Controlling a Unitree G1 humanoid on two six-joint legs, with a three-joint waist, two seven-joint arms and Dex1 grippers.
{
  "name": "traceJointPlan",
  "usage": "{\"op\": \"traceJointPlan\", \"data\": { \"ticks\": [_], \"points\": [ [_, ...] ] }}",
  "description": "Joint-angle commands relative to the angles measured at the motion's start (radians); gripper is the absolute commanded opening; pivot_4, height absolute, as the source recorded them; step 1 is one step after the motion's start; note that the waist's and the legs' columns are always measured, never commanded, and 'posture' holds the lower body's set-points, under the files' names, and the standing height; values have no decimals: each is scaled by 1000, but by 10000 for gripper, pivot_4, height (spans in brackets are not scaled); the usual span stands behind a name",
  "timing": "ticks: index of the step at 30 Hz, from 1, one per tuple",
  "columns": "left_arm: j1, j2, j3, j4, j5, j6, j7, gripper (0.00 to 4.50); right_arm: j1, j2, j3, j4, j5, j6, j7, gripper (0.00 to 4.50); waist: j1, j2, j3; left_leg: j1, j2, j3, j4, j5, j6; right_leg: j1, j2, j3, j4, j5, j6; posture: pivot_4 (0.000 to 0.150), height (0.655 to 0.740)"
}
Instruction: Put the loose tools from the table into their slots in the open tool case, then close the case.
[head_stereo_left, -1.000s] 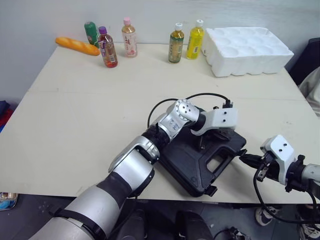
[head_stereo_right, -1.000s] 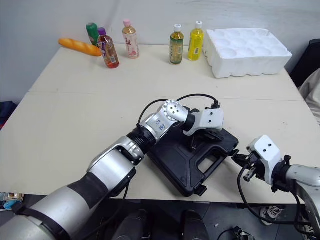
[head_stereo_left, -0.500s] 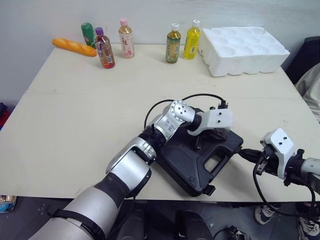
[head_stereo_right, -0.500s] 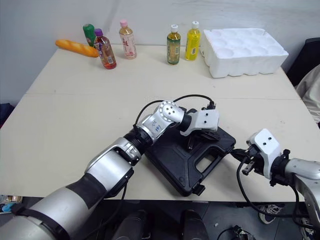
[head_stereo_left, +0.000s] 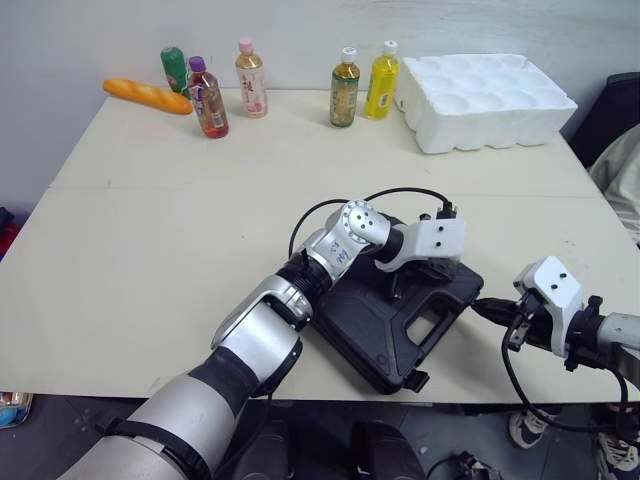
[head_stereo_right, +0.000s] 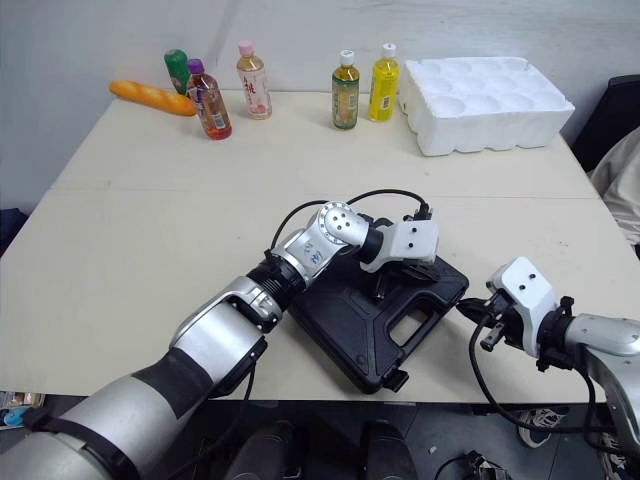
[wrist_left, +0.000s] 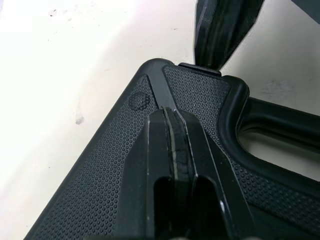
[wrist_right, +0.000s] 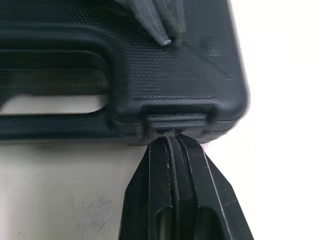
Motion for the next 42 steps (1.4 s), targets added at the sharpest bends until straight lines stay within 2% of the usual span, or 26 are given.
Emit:
{"op": "traceJointPlan", "data": {
  "ticks": [1, 4, 7, 9, 13, 17, 21, 29, 42],
  "points": [
    [34, 42, 38, -89, -76, 72, -167, 833, 52, -26, -92, -77, 32, -6, 39, 0, 0, 0, 0, 0, 0, 0, 0, 0, 0, 0, 0, 0, 0, 0, 0, 1500, 7384],
    [94, 130, 97, -356, -247, 197, -388, 833, 138, -26, -137, -157, 77, 18, 80, 0, -3, 3, 0, -2, 0, 0, 0, 0, 0, -1, 1, 0, 2, 0, 0, 1500, 7384],
    [197, 278, 58, -632, -384, 316, -560, 833, 228, -20, -130, -247, 121, 38, 111, 0, -4, 4, 0, -3, 1, -1, 1, 1, -1, -2, 1, 2, 3, 0, 0, 1500, 7384],
    [251, 355, 10, -743, -410, 346, -585, 833, 271, -19, -113, -298, 147, 53, 119, 0, -3, 5, 0, -3, 1, -2, 1, 1, -1, -1, 1, 2, 2, 0, 0, 1500, 7384],
    [324, 401, -49, -845, -397, 368, -563, 833, 328, -15, -60, -363, 166, 65, 111, 0, 4, 6, -1, 1, -1, -4, 1, 0, 0, 5, -2, 1, 1, 0, 0, 1500, 7384],
    [346, 404, -110, -866, -353, 351, -499, 833, 342, -13, 4, -390, 157, 66, 83, 0, 2, 6, -1, 1, -2, -7, 2, -1, 3, 7, -4, 0, -3, 0, 0, 1500, 7384],
    [367, 418, -171, -868, -318, 312, -516, 833, 339, -22, 47, -388, 147, 56, 69, 0, -1, 6, -1, 2, -2, -6, 1, -1, 3, 8, -4, -1, -5, 0, 0, 1500, 7384],
    [366, 444, -268, -712, -145, 80, -466, 833, 235, 4, 97, -390, 218, 93, 17, 0, -1, 7, -6, 8, -2, -8, 1, -2, 3, 15, -4, -2, -7, 0, 0, 1500, 7384],
    [376, 429, -262, -700, -146, 69, -456, 833, 117, 20, 155, -378, 257, 136, -38, 0, -17, 7, -9, 9, -1, -10, 0, -4, 6, 16, -5, -3, -7, 0, -1, 1500, 7384]
  ]
}}
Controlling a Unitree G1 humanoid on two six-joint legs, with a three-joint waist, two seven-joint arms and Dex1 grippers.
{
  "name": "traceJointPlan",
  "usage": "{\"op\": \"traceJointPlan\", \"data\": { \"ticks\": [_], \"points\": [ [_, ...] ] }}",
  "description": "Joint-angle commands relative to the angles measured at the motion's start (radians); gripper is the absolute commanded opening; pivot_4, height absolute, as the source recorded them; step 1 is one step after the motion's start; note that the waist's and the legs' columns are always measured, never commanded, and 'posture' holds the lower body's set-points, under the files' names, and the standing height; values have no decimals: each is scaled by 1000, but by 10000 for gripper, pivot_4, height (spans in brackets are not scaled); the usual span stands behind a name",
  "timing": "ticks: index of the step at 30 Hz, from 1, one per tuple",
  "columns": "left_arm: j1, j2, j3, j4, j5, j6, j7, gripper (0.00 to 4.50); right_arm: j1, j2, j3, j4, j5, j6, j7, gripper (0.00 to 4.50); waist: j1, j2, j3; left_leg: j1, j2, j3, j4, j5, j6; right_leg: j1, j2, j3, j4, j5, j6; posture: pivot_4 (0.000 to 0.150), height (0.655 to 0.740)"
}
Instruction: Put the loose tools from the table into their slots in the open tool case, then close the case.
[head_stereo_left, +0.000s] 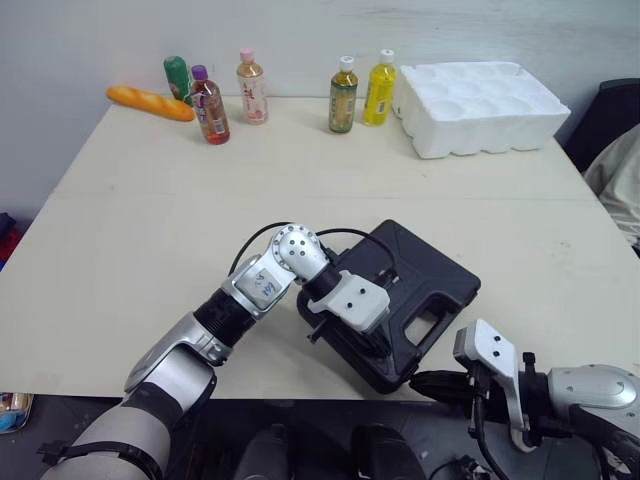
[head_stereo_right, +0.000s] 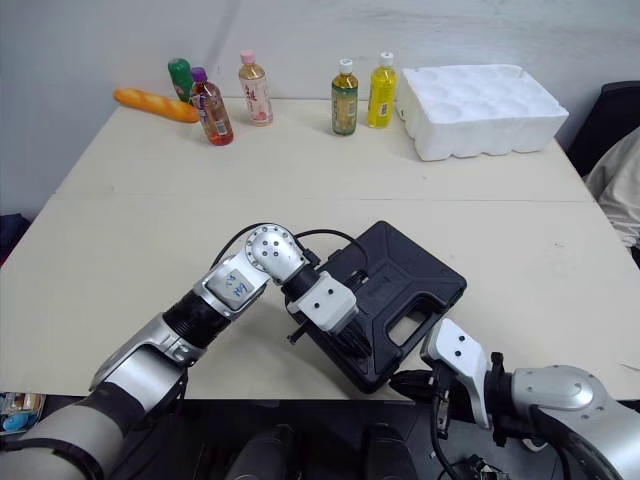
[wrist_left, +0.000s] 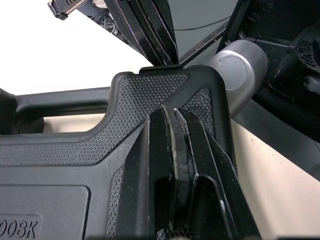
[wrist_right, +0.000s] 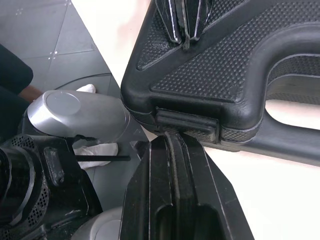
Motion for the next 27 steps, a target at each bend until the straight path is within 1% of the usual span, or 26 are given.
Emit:
{"op": "traceJointPlan", "data": {
  "ticks": [1, 5, 8, 9, 10, 11, 12, 13, 14, 16, 17, 18, 19, 21, 24, 27],
  "points": [
    [32, 11, -64, 58, 92, 22, -6, 833, -27, 10, -4, -22, 21, -26, -10, 0, -4, 0, 0, 0, 0, 0, 0, 0, 0, 0, 0, 0, 0, 0, 0, 1500, 7384],
    [40, 2, -16, 58, 53, 25, 14, 833, 7, -7, -44, -27, 2, -44, -2, 0, -7, 0, 0, 0, 0, -1, 0, 0, 1, 0, 0, -1, 0, 0, 0, 1500, 7384],
    [51, -16, 109, 39, -53, 132, 68, 833, 51, -43, -98, -27, -37, -47, -2, 0, -6, 1, 0, 0, 0, -1, 0, -1, 1, 0, -1, -1, 0, 0, 0, 1500, 7384],
    [51, 15, 174, -4, -139, 244, 44, 833, 68, -47, -167, -23, -12, -42, 19, 0, -6, 1, 1, -1, 0, -1, 0, -1, 2, 0, -1, -1, 0, 0, 0, 1500, 7384],
    [54, 53, 231, -48, -217, 348, 19, 6698, 81, -46, -241, -21, 30, -33, 46, 6606, -7, 2, 2, -2, 0, -1, 0, -1, 2, -1, -1, -1, 0, 0, 0, 1500, 7384],
    [61, 88, 276, -88, -274, 425, 6, 9904, 93, -45, -306, -22, 71, -24, 72, 10171, -11, 3, 4, -3, 0, -2, 0, -1, 2, -2, -1, -2, 0, 0, 0, 1500, 7384],
    [70, 135, 334, -124, -329, 497, 7, 14050, 103, -46, -390, -16, 121, -13, 106, 14566, -13, 3, 4, -4, 0, -2, 0, 1, -2, -4, -1, -2, 1, 0, 0, 1500, 7384],
    [79, 170, 375, -148, -359, 544, 19, 19134, 113, -49, -452, -13, 156, -6, 133, 20950, -13, 4, 5, -4, 0, -2, -1, 3, -5, -4, 0, -2, 1, 0, 0, 1500, 7384],
    [88, 211, 423, -163, -385, 590, 39, 22755, 121, -57, -516, -3, 180, 3, 160, 24422, -11, 4, 5, -4, 0, -2, -1, 3, -6, -4, 0, -3, 1, -1, -1, 1500, 7384],
    [112, 285, 502, -185, -422, 660, 68, 32752, 138, -75, -611, 22, 194, 6, 202, 35927, -8, 4, 5, -3, 0, -4, -1, 4, -6, -1, 0, -5, 1, -1, -1, 1500, 7384],
    [133, 331, 548, -195, -437, 692, 81, 36591, 145, -87, -657, 44, 194, 9, 224, 39592, -7, 4, 5, -3, 0, -5, -1, 4, -6, 0, -1, -5, 0, -1, -1, 1500, 7384],
    [153, 369, 589, -217, -454, 730, 103, 41558, 154, -97, -698, 64, 194, 11, 245, 44831, -6, 4, 5, -2, 0, -5, -1, 3, -5, 1, -1, -6, -1, -1, -1, 1500, 7384],
    [179, 409, 636, -239, -473, 770, 127, 44608, 163, -106, -739, 88, 191, 11, 272, 45000, -7, 4, 5, -2, -1, -5, -1, 2, -4, 1, -2, -6, -1, -1, -1, 1500, 7384],
    [241, 478, 718, -265, -496, 811, 163, 44608, 183, -119, -797, 130, 174, 2, 317, 45000, -7, 4, 6, -3, -1, -5, -2, 2, -4, 0, -2, -5, -2, -1, -1, 1500, 7384],
    [386, 586, 820, -263, -459, 771, 193, 44608, 202, -138, -842, 200, 114, -32, 356, 45000, -8, 4, 6, -2, -1, -6, -6, 2, -4, 0, -3, -5, -5, -1, -1, 1500, 7384],
    [505, 654, 924, -252, -453, 748, 212, 44608, 197, -155, -852, 267, 74, -66, 382, 45000, -6, 4, 6, -1, -2, -5, -14, 4, -6, -1, -4, -5, -8, -1, -1, 1500, 7384]
  ]
}}
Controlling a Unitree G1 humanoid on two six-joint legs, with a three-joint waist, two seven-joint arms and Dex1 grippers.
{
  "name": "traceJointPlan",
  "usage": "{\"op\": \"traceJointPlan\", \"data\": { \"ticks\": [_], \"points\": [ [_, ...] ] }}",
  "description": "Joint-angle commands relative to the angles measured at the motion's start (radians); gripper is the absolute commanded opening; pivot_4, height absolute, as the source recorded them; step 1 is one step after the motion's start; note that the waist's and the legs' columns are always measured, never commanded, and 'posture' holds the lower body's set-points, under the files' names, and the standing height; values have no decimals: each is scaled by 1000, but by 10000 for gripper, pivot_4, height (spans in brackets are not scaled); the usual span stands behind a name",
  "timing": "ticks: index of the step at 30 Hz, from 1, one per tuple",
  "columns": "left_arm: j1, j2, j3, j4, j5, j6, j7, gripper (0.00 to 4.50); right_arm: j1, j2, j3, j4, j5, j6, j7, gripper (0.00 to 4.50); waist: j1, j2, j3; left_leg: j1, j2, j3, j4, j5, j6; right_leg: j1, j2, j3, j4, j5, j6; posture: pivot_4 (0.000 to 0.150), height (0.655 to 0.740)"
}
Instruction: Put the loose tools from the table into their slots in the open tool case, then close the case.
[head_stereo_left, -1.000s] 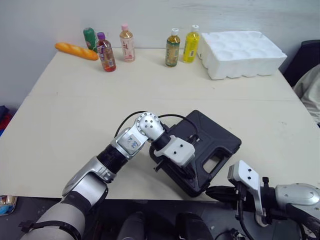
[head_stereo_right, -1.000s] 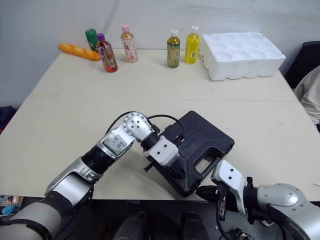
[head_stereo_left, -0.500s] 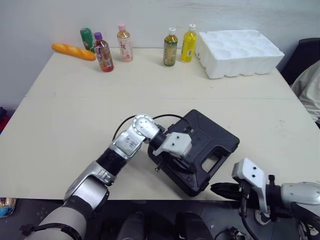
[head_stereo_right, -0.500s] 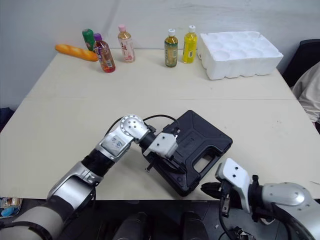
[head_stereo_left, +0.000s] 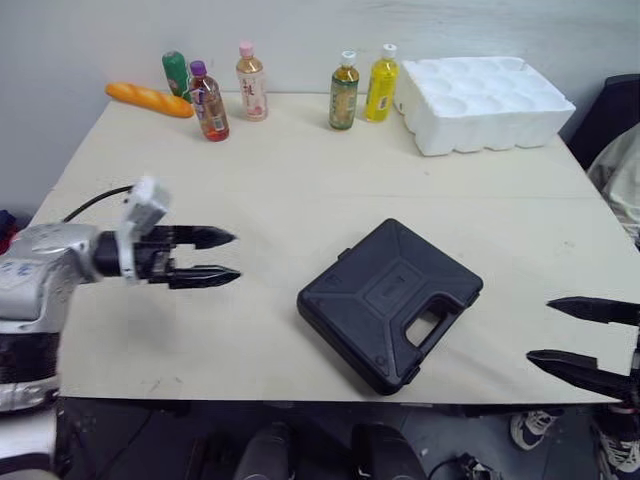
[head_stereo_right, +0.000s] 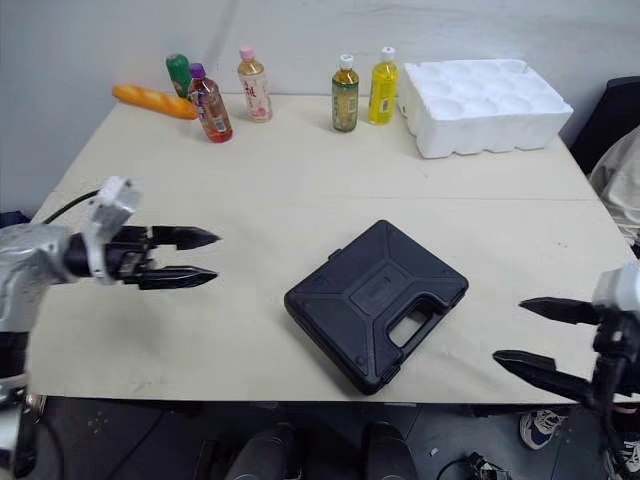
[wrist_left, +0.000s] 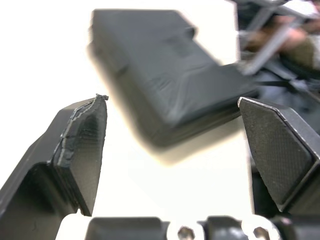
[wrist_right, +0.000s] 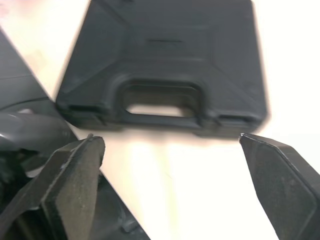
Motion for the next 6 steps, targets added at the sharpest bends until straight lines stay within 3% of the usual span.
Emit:
{"op": "traceJointPlan", "data": {
  "ticks": [1, 6],
  "points": [
    [91, 65, 135, -17, -6, -28, 19, 44608, -21, -24, -37, 65, -42, -55, 33, 45000, 0, 0, 0, 0, 0, 0, 0, 0, 0, 0, 0, 0, 0, 0, 0, 1500, 7384],
    [189, 90, 239, -34, -38, -43, 32, 44608, -64, -40, 2, 129, -79, -107, 43, 45000, -3, 1, 0, 0, 0, 0, -4, 0, -2, -3, 0, 0, 0, -1, -3, 1500, 7384]
  ]
}}
